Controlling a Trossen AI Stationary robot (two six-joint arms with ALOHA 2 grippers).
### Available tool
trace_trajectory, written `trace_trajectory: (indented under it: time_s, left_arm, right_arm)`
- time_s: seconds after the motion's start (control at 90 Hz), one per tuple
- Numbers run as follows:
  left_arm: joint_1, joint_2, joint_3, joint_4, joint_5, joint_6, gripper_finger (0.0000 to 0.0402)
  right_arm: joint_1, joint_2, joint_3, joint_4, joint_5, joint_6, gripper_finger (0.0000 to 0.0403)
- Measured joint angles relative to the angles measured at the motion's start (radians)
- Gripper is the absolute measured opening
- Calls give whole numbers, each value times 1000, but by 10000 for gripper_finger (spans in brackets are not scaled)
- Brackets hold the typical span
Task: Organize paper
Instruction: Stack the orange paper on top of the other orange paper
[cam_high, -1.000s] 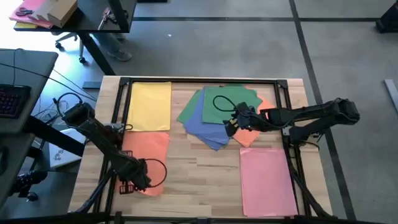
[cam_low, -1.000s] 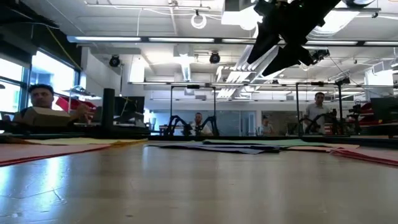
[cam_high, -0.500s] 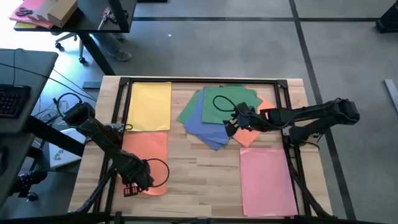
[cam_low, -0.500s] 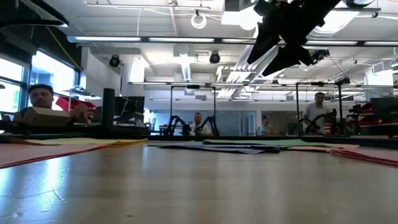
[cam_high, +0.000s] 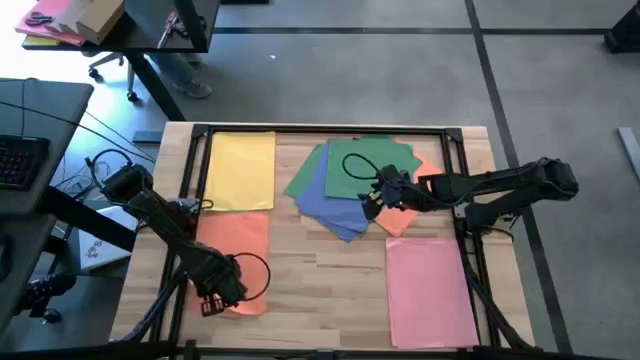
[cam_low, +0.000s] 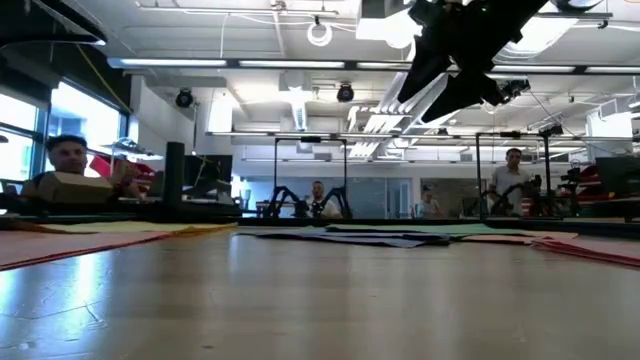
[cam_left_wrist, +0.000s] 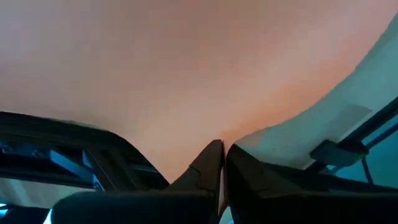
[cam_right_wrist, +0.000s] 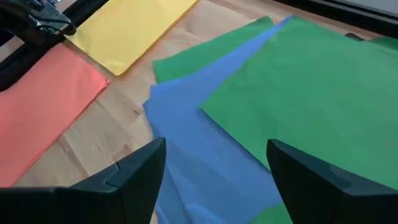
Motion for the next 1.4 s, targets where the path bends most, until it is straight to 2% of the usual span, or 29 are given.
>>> trace_trajectory:
  time_s: [0.256, 0.489, 0.878, 1.111, 1.3, 1.4]
  left_arm:
    - [0, 0, 0, 9, 1, 0, 13]
    - [0, 0, 0, 25, 22, 16, 64]
    - [17, -47, 0, 24, 124, 37, 142]
    - [65, -112, 0, 25, 123, 36, 188]
    - [84, -109, 0, 35, 132, 85, 223]
    - [101, -108, 0, 56, 76, 108, 237]
  right_arm:
    - [0, 0, 0, 0, -9, 0, 264]
    - [0, 0, 0, 0, -26, 0, 264]
    - [0, 0, 0, 1, -26, 0, 264]
    - [0, 0, 0, 1, -25, 20, 264]
    - [0, 0, 0, 1, -29, 23, 264]
    - [0, 0, 0, 1, -30, 22, 264]
